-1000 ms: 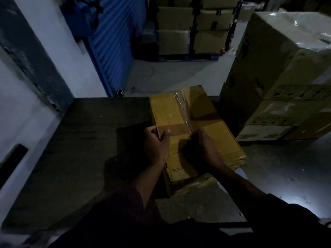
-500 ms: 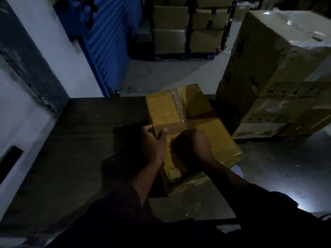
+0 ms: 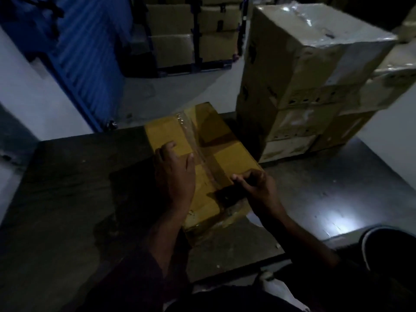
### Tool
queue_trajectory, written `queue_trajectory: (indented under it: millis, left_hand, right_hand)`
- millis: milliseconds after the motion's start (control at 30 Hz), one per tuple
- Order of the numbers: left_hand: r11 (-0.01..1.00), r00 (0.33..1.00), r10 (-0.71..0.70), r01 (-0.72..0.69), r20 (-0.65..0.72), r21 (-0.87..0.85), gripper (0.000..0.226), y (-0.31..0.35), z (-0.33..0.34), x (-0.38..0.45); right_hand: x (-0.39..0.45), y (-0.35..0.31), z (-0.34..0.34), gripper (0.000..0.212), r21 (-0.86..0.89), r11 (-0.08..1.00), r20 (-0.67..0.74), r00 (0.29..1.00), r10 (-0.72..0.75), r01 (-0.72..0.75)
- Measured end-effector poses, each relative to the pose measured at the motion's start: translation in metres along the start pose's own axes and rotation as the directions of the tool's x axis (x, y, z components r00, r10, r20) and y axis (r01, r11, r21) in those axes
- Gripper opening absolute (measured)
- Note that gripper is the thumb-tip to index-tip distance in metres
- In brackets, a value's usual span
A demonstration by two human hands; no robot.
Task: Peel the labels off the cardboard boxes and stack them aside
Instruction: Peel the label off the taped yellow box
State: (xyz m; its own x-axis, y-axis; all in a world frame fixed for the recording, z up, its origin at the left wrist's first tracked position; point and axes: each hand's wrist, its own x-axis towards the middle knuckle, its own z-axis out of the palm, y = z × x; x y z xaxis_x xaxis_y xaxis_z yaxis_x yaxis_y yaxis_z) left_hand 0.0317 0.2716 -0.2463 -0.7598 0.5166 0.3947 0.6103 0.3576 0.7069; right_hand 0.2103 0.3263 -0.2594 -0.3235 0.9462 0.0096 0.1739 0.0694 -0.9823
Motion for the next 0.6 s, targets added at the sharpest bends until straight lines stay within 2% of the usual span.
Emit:
queue_trajectory:
  millis: [100,233,400,500,600]
  left_hand:
    - [0.982,0.984,0.157,-0.147,0.085,-0.116,0.036,0.040,0.014,-0.023]
    - [0.939,0.930,0.278,-0.209,0.242,-0.273,0.029,0.090,0.050,-0.067]
    - [0.846,0.753,0.516,-0.373,0.409,-0.381,0.028,0.142,0.098,-0.133]
    - [0.832,0.687,0.543,-0.361,0.483,-0.421,0.029,0.162,0.126,-0.163]
    - [0.837,0.600,0.545,-0.346,0.586,-0.424,0.029,0.189,0.159,-0.207]
  right_hand:
    - [-0.007,-0.003,-0.040,0.024,0.070,0.997,-0.137,0.990,0.020,-0.010]
    - [-0.015,0.007,-0.093,0.025,0.161,0.984,-0.255,0.959,0.120,-0.081]
    - [-0.035,0.043,-0.171,0.012,0.318,0.936,-0.368,0.890,0.268,-0.151]
    - [-0.046,0.064,-0.213,0.008,0.459,0.874,-0.377,0.856,0.354,-0.159]
    - [-0.063,0.093,-0.269,0.014,0.496,0.856,-0.452,0.798,0.399,-0.147]
